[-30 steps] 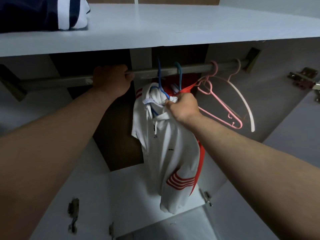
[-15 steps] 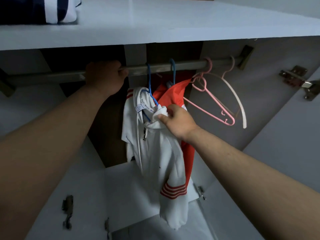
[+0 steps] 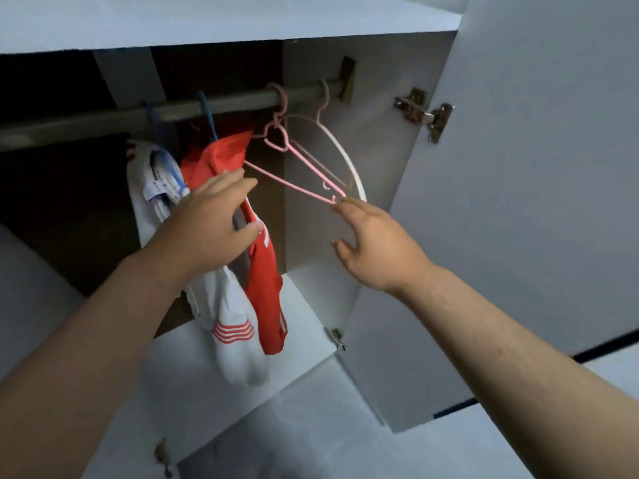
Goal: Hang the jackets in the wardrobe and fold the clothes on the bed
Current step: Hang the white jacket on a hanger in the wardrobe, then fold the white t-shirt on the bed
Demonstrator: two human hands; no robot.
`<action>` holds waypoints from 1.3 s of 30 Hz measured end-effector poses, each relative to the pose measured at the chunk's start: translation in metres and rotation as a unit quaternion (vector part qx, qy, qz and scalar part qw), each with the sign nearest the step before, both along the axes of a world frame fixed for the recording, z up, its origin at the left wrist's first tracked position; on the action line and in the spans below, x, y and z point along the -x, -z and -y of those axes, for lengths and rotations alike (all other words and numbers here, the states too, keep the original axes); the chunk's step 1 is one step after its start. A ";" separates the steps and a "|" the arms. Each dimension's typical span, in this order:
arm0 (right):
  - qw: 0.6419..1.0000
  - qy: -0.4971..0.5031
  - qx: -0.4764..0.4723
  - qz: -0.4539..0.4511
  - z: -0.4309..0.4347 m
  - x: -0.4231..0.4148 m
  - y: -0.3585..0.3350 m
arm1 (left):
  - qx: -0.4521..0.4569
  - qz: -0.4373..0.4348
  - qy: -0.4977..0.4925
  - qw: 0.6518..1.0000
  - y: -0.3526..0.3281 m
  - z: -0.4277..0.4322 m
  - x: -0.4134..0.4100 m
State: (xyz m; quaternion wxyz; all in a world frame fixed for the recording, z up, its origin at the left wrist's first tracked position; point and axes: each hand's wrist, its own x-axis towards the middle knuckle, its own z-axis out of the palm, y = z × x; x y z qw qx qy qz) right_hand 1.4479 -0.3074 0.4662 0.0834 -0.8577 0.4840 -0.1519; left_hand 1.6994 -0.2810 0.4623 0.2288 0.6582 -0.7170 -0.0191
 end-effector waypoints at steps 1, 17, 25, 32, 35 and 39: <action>1.000 0.012 0.005 0.001 -0.009 0.015 -0.001 | -0.008 -0.005 0.010 1.000 0.000 -0.005 0.017; 0.987 0.146 0.016 0.065 -0.140 0.258 0.003 | -0.044 0.033 0.213 0.976 -0.008 -0.062 0.295; 0.944 0.320 0.023 0.080 -0.209 0.369 0.008 | -0.028 0.004 0.406 0.913 -0.013 -0.080 0.434; 0.841 0.535 0.011 0.074 -0.298 0.449 0.013 | -0.068 0.047 0.521 0.850 -0.007 -0.090 0.561; 0.781 0.620 -0.001 0.071 -0.344 0.466 0.012 | -0.087 0.055 0.574 0.813 -0.004 -0.104 0.609; 0.697 0.713 -0.009 0.075 -0.405 0.474 0.013 | -0.103 0.066 0.645 0.755 0.002 -0.132 0.665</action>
